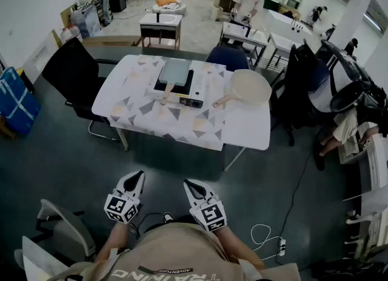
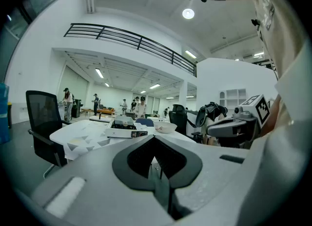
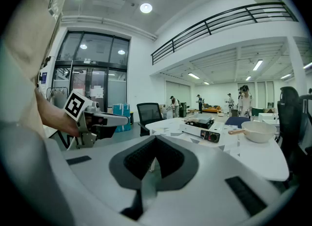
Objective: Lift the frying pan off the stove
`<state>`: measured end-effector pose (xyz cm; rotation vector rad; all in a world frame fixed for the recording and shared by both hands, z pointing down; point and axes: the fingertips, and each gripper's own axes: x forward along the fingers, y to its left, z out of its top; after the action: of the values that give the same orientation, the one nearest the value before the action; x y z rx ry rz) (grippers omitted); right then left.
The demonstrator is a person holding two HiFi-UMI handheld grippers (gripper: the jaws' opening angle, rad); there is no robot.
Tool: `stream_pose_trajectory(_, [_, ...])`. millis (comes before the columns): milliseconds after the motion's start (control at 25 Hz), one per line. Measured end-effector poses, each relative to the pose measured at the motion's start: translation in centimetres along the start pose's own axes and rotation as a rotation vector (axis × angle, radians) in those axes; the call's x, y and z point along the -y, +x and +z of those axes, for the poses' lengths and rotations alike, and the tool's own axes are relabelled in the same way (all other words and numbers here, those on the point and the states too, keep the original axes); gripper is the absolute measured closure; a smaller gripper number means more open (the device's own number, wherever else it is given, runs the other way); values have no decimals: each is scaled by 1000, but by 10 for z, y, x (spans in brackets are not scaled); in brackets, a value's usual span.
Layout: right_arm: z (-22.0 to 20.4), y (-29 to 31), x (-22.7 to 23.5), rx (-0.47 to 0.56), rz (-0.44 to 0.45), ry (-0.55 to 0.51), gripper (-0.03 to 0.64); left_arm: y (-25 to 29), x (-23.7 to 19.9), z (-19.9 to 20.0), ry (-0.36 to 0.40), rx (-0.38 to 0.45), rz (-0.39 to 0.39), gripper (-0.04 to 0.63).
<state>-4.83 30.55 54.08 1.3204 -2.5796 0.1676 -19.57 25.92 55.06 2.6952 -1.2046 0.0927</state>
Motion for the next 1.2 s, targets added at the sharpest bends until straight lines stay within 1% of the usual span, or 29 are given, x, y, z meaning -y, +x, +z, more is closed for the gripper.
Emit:
stream_pose_trajectory(240, [-2, 13, -13, -14, 14, -12, 621, -2, 5, -8, -2, -22, -45, 596])
stream_pose_trajectory(400, [-8, 13, -15, -43, 16, -12, 621, -1, 8, -17, -30, -39, -65, 597])
stream_pose_trajectory(640, [-17, 8, -12, -78, 8, -15, 621, 11, 9, -30, -50, -76, -89, 595])
stream_pose_trajectory(800, [-27, 13, 3, -99, -1, 47, 621, 26, 13, -27, -26, -88, -117, 597])
stream_pose_trajectory(920, [-22, 33, 17, -81, 6, 58, 621, 36, 12, -29, 0, -118, -124, 596])
stream_pose_trajectory(1080, [-5, 63, 36, -50, 60, 6, 621, 56, 1, -26, -10, -153, -101, 596])
stream_pose_trajectory(1200, [5, 83, 52, -31, 98, -52, 621, 79, -10, -6, 13, -156, -103, 597])
